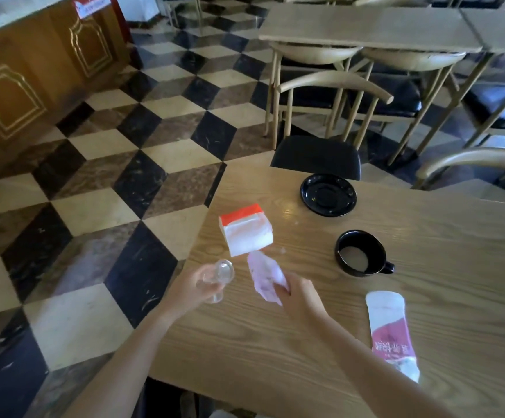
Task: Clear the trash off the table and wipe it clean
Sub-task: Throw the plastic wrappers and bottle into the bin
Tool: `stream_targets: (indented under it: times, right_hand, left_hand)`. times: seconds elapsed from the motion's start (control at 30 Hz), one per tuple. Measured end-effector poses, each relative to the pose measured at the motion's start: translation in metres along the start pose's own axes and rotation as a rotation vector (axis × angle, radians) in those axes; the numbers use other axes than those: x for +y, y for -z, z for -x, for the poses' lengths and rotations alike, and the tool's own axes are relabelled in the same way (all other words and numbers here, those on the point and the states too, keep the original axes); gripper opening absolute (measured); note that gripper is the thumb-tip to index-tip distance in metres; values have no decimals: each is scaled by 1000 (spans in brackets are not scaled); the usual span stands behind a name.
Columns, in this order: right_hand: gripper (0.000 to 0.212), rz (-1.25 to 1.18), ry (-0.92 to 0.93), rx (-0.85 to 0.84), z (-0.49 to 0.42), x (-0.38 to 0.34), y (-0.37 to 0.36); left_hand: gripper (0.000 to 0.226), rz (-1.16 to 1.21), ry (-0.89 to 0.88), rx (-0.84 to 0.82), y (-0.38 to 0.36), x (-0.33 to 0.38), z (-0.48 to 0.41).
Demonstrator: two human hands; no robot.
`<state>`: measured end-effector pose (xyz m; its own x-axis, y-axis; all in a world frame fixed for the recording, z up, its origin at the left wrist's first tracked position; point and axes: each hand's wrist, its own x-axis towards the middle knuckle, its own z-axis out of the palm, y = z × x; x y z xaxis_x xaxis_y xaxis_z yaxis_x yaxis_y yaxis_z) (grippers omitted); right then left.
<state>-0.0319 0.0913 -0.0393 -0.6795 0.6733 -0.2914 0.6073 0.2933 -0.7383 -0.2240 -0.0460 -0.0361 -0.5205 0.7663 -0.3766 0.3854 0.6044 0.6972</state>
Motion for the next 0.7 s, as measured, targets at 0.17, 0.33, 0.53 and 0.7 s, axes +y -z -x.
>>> stream_targets:
  times: [0.17,0.33,0.53,0.7]
  right_hand:
    - [25,-309,-117,-31,-15,-31,39]
    - [31,-523,-98,-76,-12,-39,54]
    - [41,-649,-179,27,1,-32,76]
    - [44,-620,-185,266,11,-26,104]
  left_hand:
    - [63,419,25,-127,6,39,-2]
    - [71,772,-56,-282,-1,65,-16]
    - [75,866,-59,-463,-22,95,-33]
    - [75,808,-88,-480,-32,122,-48]
